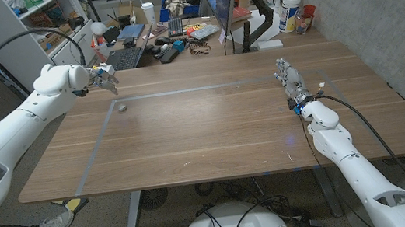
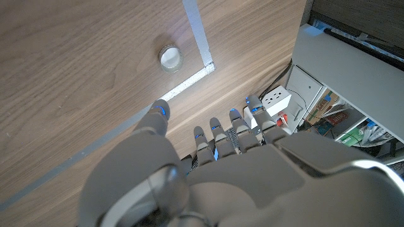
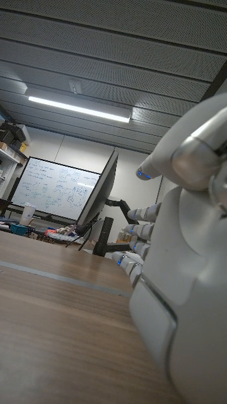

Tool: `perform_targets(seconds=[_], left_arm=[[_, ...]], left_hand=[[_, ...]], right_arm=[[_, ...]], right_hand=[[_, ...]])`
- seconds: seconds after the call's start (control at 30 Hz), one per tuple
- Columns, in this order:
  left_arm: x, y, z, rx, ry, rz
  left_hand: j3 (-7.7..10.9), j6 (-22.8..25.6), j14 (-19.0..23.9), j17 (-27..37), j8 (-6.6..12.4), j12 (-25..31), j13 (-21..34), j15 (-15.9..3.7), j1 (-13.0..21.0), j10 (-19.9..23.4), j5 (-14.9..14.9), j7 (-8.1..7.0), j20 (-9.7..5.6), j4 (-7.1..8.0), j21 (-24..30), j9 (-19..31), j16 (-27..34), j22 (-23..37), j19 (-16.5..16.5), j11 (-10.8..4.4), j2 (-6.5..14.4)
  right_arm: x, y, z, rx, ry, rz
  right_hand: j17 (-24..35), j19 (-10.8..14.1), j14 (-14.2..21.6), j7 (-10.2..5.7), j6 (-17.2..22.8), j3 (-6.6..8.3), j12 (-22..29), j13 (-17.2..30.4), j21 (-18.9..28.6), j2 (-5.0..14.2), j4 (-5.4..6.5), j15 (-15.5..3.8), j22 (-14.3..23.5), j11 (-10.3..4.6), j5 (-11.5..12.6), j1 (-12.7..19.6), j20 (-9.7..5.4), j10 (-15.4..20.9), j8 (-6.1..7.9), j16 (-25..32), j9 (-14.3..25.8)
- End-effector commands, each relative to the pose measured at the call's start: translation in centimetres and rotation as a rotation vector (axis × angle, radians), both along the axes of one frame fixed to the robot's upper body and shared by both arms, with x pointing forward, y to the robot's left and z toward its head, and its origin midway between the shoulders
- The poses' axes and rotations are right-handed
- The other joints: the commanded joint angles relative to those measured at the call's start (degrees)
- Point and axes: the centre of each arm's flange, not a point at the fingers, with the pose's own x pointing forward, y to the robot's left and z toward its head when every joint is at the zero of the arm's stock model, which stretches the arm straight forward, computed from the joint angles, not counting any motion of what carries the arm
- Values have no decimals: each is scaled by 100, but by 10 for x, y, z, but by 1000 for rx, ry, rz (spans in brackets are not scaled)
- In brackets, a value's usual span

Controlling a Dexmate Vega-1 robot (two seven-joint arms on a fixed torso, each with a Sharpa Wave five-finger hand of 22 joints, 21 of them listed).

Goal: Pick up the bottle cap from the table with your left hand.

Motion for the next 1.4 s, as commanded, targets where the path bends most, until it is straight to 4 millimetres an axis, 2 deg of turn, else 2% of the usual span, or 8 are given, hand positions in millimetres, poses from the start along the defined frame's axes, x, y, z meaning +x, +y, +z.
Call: perform_targets(seconds=[0.03, 0.53, 1.1, 1.4], left_arm=[[8, 0, -10, 16, 23, 7], [18, 5, -17, 32, 49, 24], [28, -1, -25, 86, 74, 32], [32, 5, -37, 73, 91, 36]], left_hand=[[53, 49, 52, 9, -11, -5, 12, -419, 95, 54, 23, -40, -10, -18, 24, 11, 33, 12, 57, 3, 3], [69, 81, 85, 10, -17, -17, 15, -433, 190, 65, 13, -40, -71, -46, 22, 11, 27, 10, 113, 2, -9], [86, 137, 87, 15, -11, -9, 17, -452, 271, 114, 6, -39, -104, -57, 7, 14, 12, 10, 121, 8, -5], [85, 174, 116, 26, -9, -6, 21, -454, 307, 137, -3, -40, -132, -48, 20, 15, 15, 12, 189, 20, -6]], right_arm=[[0, 1, -1, -9, 7, -2], [2, 5, -3, -12, 12, -1], [2, 7, -1, -15, 10, -7], [4, 8, -1, -25, 15, -5]], right_hand=[[8, 35, 44, -3, -14, -23, 35, 29, -29, 238, 3, -3, 22, -19, 34, -20, -429, 25, 23, 28, 16], [8, 36, 43, -17, -16, -40, 33, 29, -46, 232, 2, -1, 23, -39, 36, -28, -427, 26, 24, 23, 16], [6, 41, 47, -16, -16, -50, 31, 29, -63, 234, -6, 1, 24, -56, 40, -26, -423, 26, 24, 18, 16], [5, 44, 50, -22, -12, -52, 30, 29, -70, 240, -8, -4, 24, -67, 42, -24, -425, 28, 26, 18, 16]])
